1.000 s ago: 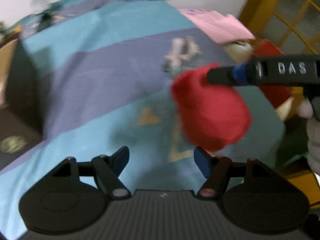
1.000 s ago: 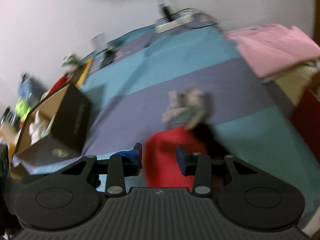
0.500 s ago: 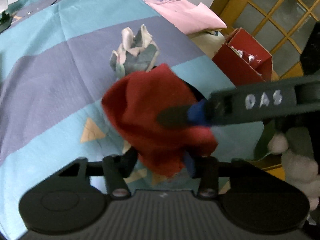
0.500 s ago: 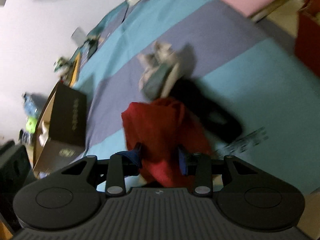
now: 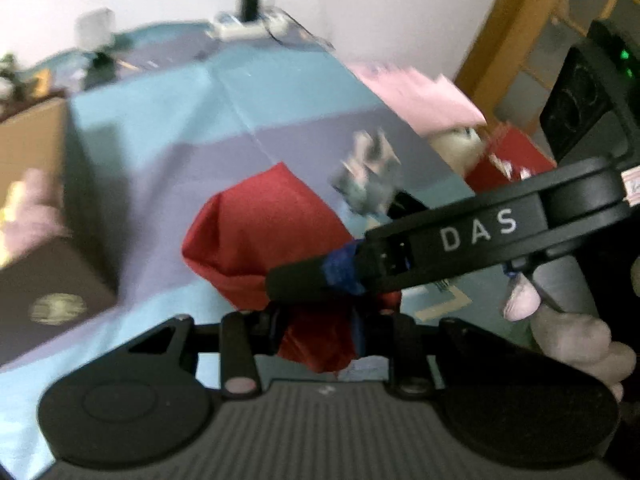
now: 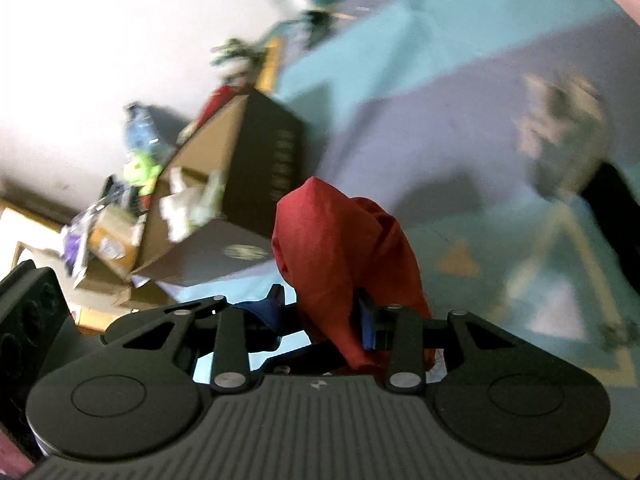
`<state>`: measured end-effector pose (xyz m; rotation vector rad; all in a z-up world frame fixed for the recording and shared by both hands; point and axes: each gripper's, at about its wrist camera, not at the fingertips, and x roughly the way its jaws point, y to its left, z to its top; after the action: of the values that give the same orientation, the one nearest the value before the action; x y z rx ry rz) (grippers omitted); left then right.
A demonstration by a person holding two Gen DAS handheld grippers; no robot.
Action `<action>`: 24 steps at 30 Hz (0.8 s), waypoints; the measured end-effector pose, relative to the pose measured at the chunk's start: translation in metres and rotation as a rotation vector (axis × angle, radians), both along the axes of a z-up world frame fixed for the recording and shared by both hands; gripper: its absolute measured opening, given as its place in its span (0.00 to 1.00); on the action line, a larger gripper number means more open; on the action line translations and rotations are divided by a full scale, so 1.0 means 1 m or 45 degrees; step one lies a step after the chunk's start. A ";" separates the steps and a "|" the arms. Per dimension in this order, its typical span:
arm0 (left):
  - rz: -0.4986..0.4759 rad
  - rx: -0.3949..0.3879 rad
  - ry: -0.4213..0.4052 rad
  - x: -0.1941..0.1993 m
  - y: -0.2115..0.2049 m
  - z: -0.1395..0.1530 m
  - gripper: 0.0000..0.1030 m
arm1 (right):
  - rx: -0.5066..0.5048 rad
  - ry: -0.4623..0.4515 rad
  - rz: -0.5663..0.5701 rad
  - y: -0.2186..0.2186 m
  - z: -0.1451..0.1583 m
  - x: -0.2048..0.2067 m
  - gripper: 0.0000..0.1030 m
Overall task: Organize soft objects
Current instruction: 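Carry the red cloth with the right gripper and release it in the box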
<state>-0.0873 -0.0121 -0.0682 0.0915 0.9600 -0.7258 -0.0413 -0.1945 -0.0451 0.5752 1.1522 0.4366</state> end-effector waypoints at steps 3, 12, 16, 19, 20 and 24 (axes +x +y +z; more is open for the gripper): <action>0.054 -0.034 -0.083 0.002 0.034 0.025 0.24 | 0.017 -0.105 0.069 0.029 0.021 0.009 0.21; 0.189 -0.091 -0.381 0.017 0.130 0.088 0.25 | 0.093 -0.420 0.197 0.115 0.074 0.048 0.22; 0.274 -0.054 -0.437 0.043 0.162 0.096 0.30 | 0.114 -0.448 0.177 0.151 0.065 0.070 0.22; 0.313 -0.024 -0.405 0.063 0.180 0.087 0.31 | 0.132 -0.411 0.147 0.173 0.048 0.086 0.22; 0.319 -0.020 -0.383 0.070 0.185 0.082 0.35 | 0.121 -0.393 0.132 0.180 0.039 0.092 0.22; 0.386 0.061 -0.292 0.095 0.206 0.051 0.48 | 0.048 -0.309 0.096 0.205 0.011 0.103 0.22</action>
<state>0.0082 0.1944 -0.0175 0.0675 0.7504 -0.4027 0.0619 0.0102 -0.0337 0.4976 0.9365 0.5775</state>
